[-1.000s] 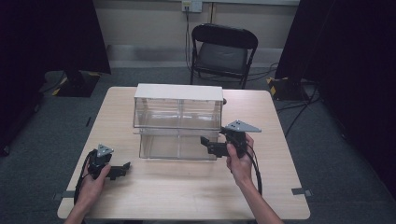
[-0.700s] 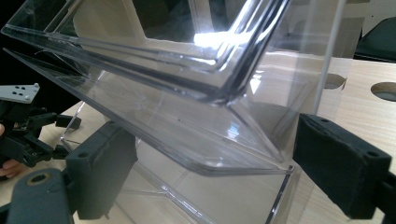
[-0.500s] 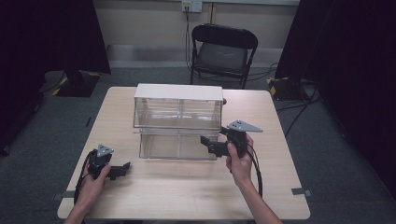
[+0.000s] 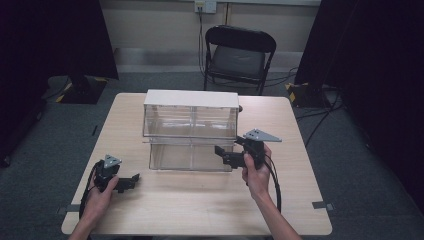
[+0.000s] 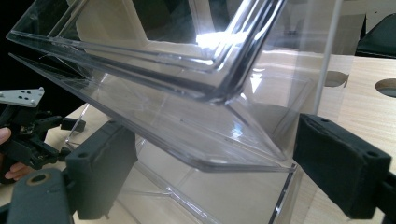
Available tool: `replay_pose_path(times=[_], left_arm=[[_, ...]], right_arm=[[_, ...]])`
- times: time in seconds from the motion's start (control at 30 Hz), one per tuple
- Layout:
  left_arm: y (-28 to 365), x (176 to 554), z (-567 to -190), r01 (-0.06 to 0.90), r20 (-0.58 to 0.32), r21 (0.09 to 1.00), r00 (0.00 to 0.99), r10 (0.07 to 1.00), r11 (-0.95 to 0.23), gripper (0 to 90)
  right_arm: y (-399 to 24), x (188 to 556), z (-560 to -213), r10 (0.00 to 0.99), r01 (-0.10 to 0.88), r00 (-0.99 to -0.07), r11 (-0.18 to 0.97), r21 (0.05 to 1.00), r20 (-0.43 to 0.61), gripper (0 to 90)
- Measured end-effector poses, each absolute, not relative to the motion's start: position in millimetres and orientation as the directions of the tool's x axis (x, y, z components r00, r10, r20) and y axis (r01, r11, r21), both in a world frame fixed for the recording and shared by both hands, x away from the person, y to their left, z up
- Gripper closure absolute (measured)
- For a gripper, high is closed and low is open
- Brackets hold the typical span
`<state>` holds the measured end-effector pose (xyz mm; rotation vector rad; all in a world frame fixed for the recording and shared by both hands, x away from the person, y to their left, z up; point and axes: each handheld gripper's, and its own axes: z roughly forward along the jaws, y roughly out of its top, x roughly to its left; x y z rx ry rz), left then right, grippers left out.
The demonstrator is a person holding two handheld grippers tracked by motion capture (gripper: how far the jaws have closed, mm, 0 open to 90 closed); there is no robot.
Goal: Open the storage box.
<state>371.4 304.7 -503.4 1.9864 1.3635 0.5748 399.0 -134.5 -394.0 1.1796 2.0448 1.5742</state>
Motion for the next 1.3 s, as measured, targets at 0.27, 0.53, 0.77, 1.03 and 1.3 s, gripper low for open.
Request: replay_pose_path(times=[0.27, 0.53, 0.77, 1.03, 1.3], left_arm=[[304.6, 371.4, -503.5, 0.645, -0.008, 0.724, 0.361, 0.932, -0.244, 2.7], [304.7, 371.4, -503.5, 0.646, -0.007, 0.723, 0.361, 0.932, -0.245, 2.7], [304.7, 371.4, -503.4, 0.646, -0.007, 0.723, 0.362, 0.932, -0.246, 2.7], [304.7, 371.4, -503.5, 0.645, -0.007, 0.724, 0.361, 0.932, -0.245, 2.7], [304.7, 371.4, -503.5, 0.646, -0.007, 0.724, 0.362, 0.932, -0.245, 2.7]], right_arm=[[-134.1, 398.2, -394.4, 0.753, 0.414, -0.615, 0.058, 0.909, 0.232, 12.8], [-134.2, 398.5, -394.6, 0.752, 0.413, -0.616, 0.057, 0.909, 0.233, 12.8], [-134.7, 398.9, -393.4, 0.750, 0.412, -0.620, 0.065, 0.909, 0.228, 12.8], [-134.7, 398.9, -394.0, 0.748, 0.410, -0.622, 0.060, 0.910, 0.231, 12.8], [-134.8, 398.9, -393.8, 0.750, 0.410, -0.621, 0.064, 0.910, 0.228, 12.7]])
